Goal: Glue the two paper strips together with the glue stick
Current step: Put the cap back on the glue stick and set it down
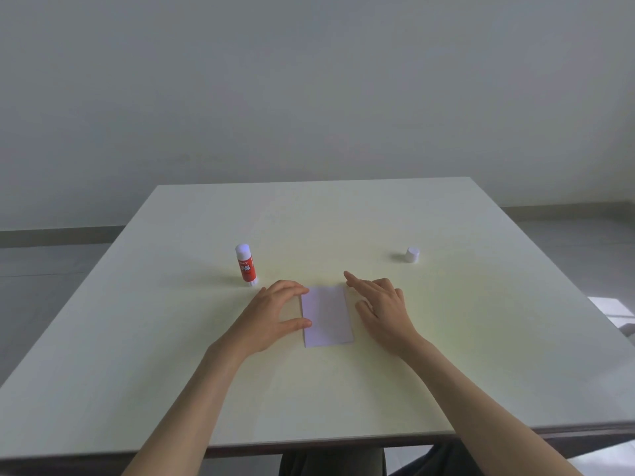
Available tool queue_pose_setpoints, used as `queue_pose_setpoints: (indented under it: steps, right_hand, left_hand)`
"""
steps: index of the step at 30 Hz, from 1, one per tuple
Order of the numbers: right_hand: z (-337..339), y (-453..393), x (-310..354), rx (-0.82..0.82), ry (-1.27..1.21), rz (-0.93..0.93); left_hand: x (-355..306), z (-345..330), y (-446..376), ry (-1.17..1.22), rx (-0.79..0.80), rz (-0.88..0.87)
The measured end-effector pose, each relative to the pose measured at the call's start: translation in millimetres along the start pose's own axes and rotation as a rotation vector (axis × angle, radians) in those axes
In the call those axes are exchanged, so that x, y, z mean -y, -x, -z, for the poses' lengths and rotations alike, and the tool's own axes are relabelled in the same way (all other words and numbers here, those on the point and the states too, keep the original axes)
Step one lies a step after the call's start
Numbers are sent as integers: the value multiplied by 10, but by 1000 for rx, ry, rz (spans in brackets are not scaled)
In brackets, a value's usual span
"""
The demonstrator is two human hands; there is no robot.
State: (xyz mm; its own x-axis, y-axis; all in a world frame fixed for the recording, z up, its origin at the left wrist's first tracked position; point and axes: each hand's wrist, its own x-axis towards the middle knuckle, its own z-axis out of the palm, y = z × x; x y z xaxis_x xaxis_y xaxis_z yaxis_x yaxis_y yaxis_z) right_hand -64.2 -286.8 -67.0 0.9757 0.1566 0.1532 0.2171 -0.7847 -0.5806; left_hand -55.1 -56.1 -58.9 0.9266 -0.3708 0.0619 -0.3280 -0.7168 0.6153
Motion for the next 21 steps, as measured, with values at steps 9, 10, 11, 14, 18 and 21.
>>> queue_pose_setpoints:
  steps: [9, 10, 11, 14, 18, 21]
  right_hand:
    - [-8, -13, -6, -38, 52, 19]
    - [6, -25, -16, -81, 65, 16]
    - [36, -53, -37, -138, 80, 5]
    - [205, -198, -143, -282, 139, -89]
    - [411, -374, -297, -306, 182, -241]
    - [473, -438, -408, -270, 196, -320]
  left_hand:
    - [-16, 8, 7, 50, -20, 24]
    - [-16, 12, 19, 45, -58, 15]
    - [-19, 16, 31, 42, -121, 4]
    - [-30, 63, 86, 88, -443, -26]
    - [15, 156, 104, 189, -833, 101]
    - [105, 191, 35, 266, -868, 268]
